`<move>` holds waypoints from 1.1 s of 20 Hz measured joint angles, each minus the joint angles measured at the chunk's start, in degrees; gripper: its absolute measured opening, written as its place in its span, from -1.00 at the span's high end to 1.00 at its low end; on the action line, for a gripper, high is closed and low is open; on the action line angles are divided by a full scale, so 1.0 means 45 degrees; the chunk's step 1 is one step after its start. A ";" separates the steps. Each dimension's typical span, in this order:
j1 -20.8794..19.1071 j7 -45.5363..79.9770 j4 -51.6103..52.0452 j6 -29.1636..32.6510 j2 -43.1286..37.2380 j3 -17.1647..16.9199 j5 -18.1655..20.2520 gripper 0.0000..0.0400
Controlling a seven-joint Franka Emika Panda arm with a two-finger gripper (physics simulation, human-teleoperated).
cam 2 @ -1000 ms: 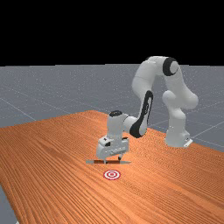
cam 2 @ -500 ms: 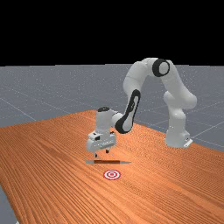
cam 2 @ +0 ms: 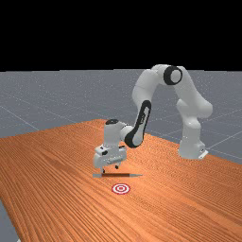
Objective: Pick up the pen and put it to the marker
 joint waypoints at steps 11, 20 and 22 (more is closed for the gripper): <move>0.2189 0.2949 -0.0329 0.0329 0.0078 -0.0487 0.0162 -1.00; 0.2854 0.2915 -0.0709 0.1175 -0.0039 -0.0952 -0.0590 -1.00; 0.1997 0.2106 -0.1077 0.0690 -0.0390 0.0078 0.0125 -1.00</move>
